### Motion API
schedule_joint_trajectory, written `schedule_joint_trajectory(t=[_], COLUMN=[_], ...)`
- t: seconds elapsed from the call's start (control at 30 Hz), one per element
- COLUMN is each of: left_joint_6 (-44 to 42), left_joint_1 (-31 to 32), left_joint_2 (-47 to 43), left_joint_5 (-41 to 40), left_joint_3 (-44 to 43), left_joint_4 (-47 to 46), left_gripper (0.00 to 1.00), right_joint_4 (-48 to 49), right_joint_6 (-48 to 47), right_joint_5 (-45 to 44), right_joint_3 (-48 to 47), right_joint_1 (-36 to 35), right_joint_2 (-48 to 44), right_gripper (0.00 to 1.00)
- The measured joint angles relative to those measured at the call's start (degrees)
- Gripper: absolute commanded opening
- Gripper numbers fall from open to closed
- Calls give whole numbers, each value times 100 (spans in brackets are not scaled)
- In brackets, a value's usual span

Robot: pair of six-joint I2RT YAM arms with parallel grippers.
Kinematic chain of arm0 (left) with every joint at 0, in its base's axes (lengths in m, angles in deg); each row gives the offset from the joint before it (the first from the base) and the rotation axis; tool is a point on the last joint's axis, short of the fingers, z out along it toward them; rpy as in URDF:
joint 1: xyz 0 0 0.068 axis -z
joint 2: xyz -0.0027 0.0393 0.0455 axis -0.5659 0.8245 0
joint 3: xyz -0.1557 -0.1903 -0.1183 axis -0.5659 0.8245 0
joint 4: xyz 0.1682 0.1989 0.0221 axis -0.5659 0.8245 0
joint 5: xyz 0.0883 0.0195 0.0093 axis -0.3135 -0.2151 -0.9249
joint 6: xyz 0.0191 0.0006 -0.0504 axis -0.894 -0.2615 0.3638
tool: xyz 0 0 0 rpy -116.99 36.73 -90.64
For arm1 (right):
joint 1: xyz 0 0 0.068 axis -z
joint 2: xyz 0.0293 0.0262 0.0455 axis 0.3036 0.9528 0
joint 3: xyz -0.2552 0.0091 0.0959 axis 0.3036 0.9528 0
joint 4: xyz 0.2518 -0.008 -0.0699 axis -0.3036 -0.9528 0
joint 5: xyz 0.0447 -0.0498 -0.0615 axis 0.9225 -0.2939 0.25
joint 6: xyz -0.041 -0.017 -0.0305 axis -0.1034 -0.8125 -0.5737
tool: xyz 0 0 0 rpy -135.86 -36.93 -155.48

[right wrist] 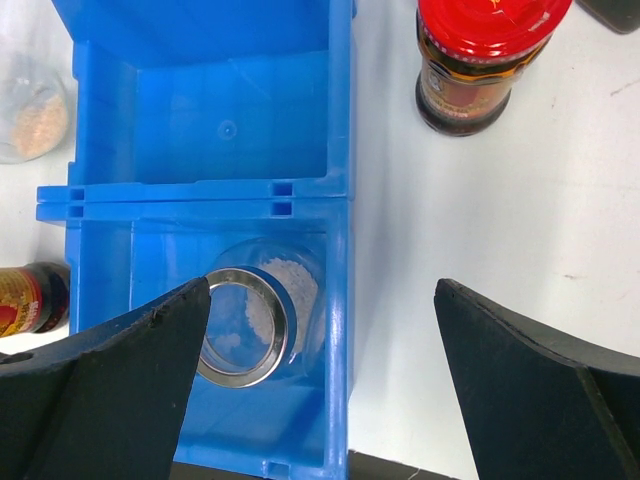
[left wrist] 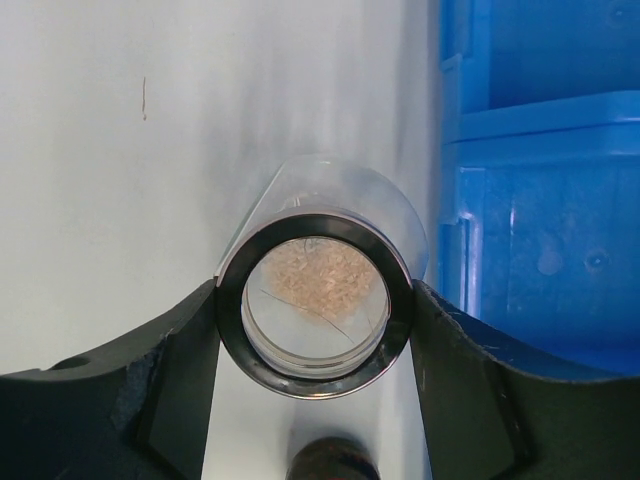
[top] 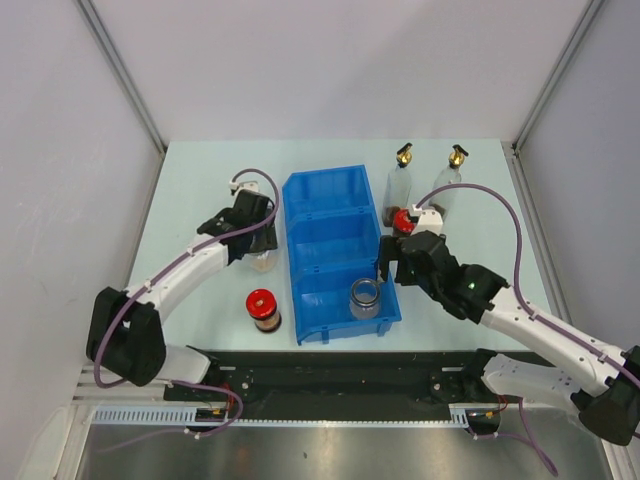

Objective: Organize the condiment bottles

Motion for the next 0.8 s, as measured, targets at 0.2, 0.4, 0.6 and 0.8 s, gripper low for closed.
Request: schedule_joint_trajectory(t=[0.2,0.4,0.6,0.8], left_joint_6=[-387,-885,-1419,-1792], left_joint_1=[157,544,1091,1814], left_joint_2=[-505,-1204,-1862,-2260], left_joint_5=[164,592,1261,2031], left_joint_3=[-352,-831,-881,-850], left_joint_4=[372,686,1058,1281], left_gripper=[0,0,0,0], right_joint_4=[-57,-87,-138,-203], right_joint_6=[24,26,28,31], right_joint_5=[2,7,15,48], right_joint_3=[9,9,9,9], right_joint_1=[109,306,409,568], right_joint_2=[-107,-214,-293,-457], right_gripper=[100,100,100,100])
